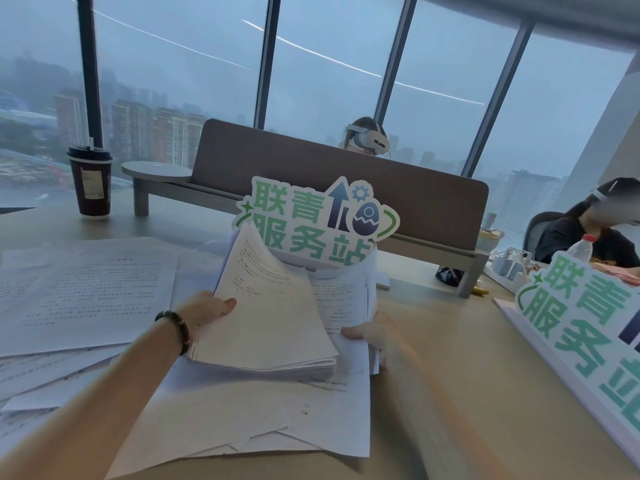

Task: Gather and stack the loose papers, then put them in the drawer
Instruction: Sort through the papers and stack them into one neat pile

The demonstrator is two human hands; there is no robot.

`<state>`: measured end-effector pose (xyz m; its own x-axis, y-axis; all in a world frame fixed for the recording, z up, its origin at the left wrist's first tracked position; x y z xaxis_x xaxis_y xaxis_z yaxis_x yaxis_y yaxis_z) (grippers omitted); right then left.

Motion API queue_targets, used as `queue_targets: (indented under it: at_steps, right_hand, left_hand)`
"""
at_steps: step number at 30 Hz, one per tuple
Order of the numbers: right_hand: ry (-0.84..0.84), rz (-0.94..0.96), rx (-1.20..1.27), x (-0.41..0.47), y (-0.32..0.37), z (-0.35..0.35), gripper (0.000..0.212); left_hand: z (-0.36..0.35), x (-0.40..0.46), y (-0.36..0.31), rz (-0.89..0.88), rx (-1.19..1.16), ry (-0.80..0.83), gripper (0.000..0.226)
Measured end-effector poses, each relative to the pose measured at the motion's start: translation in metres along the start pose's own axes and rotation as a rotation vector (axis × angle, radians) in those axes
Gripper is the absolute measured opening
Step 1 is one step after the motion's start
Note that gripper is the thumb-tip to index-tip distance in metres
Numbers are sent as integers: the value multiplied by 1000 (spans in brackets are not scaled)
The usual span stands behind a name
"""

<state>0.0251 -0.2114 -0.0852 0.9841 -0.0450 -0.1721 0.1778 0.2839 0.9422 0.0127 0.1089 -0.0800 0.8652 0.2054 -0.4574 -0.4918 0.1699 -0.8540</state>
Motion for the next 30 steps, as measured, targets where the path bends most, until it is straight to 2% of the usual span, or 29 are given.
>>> queue_targets:
  at_steps: [3,10,11,13,15,19,22,25,27,28,30]
  right_hand:
    - [2,-19,112,-4,-2,-2,26]
    - [-47,-57,251,-7,-5,32,57]
    - [-58,-47,253,-9,-5,39,53]
    - [-44,-38,200,-16,-6,48,28]
    - [-56,-29,119,-22,-9,55,20]
    - [-156,-20,16,-4,-29,78,51]
    - [-137,-20,-47,2,-27,87,90]
    - [-110,-28,-69,12,-35,95,74]
    - [-127,-96,-51,-8,-33,95,84]
    - [-140,-122,-10,-11,-36,96,76]
    - [-116,-121,45,-20,-32,89,36]
  left_hand:
    - [-2,0,0,0,-29,29,26]
    - [-6,2,-2,-31,-160,88,25]
    - [-7,3,-1,-26,-172,101,25]
    - [-9,6,0,-16,-182,118,22]
    - [-11,7,2,-10,-187,130,21]
    - [-14,9,4,15,-195,168,23]
    - [-13,12,4,7,-168,165,18]
    - [-15,14,4,3,-165,173,17]
    - [-16,13,4,2,-159,183,16]
    - [-17,13,3,1,-158,189,16]
    - [-19,11,3,4,-159,200,16]
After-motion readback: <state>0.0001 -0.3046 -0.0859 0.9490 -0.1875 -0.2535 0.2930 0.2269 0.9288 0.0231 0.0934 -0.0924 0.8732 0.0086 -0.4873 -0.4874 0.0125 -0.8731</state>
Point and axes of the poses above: each hand's wrist, its own x-axis towards the middle knuckle, its own z-axis out of the back of the hand, y = z × x, the point moved 9 cm from there along x, towards the middle knuckle, and after that the axes turned 11 degrees about z, right-handed, at the moved point
